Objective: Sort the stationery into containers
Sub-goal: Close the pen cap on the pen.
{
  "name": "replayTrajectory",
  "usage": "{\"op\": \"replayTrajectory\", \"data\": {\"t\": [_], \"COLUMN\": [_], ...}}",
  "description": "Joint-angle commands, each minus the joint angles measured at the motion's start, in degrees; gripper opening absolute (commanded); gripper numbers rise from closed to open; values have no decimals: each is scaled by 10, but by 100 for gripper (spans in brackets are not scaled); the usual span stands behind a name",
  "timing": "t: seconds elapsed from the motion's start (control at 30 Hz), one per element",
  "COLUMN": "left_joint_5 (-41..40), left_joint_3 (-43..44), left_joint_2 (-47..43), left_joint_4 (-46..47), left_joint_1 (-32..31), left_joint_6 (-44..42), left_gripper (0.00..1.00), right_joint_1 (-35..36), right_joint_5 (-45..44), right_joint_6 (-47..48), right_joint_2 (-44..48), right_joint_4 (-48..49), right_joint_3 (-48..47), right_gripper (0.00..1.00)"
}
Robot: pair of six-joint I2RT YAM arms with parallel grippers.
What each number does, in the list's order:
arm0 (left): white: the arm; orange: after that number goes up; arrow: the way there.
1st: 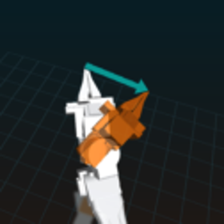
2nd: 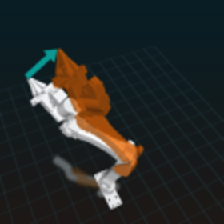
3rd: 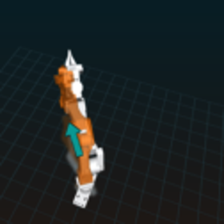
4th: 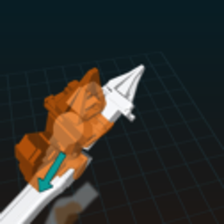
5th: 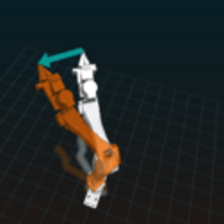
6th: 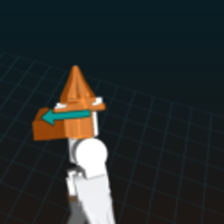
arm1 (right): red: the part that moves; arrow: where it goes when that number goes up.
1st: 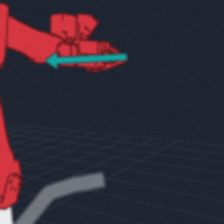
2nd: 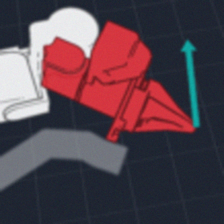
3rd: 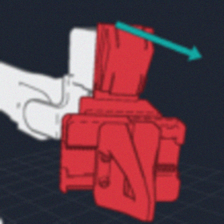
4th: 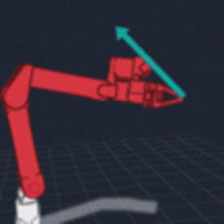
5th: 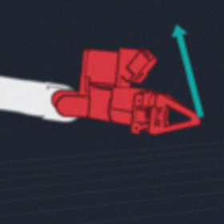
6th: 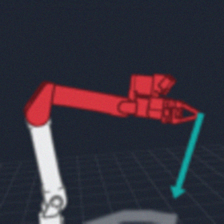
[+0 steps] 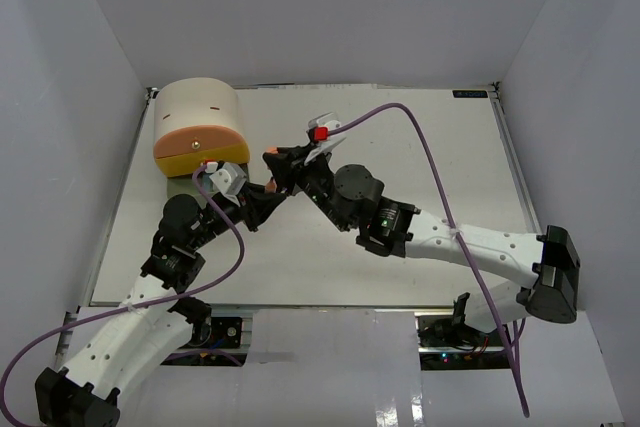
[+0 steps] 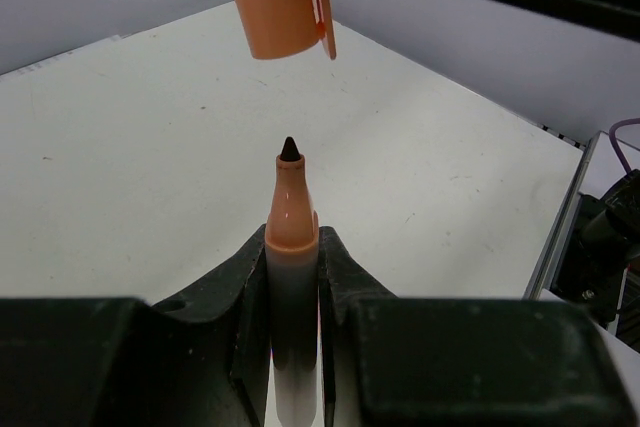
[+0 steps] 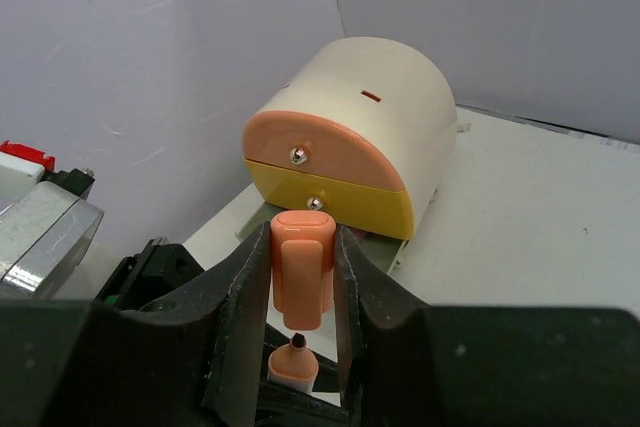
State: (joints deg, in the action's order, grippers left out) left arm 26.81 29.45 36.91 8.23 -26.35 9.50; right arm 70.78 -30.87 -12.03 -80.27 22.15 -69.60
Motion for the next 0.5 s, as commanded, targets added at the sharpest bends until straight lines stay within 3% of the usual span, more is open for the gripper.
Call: {"op": "replayTrajectory", "data": {"t": [0.0, 0.47], "left_joint_5": [-8, -17], "left_joint_3": [-6, -8], "left_joint_2": [-7, -13], "left_joint_4": [15, 16], "left_joint_1": [3, 3], "left_joint_6": [3, 5], "left_gripper": [10, 10], "right_joint_1": [11, 36], "right_joint_5": [-38, -76], "right_joint_6": [10, 8], "right_joint_2": [-5, -25], "right_joint_4": [54, 41], "right_joint_3": [-4, -1], "right_gripper": [9, 9]}}
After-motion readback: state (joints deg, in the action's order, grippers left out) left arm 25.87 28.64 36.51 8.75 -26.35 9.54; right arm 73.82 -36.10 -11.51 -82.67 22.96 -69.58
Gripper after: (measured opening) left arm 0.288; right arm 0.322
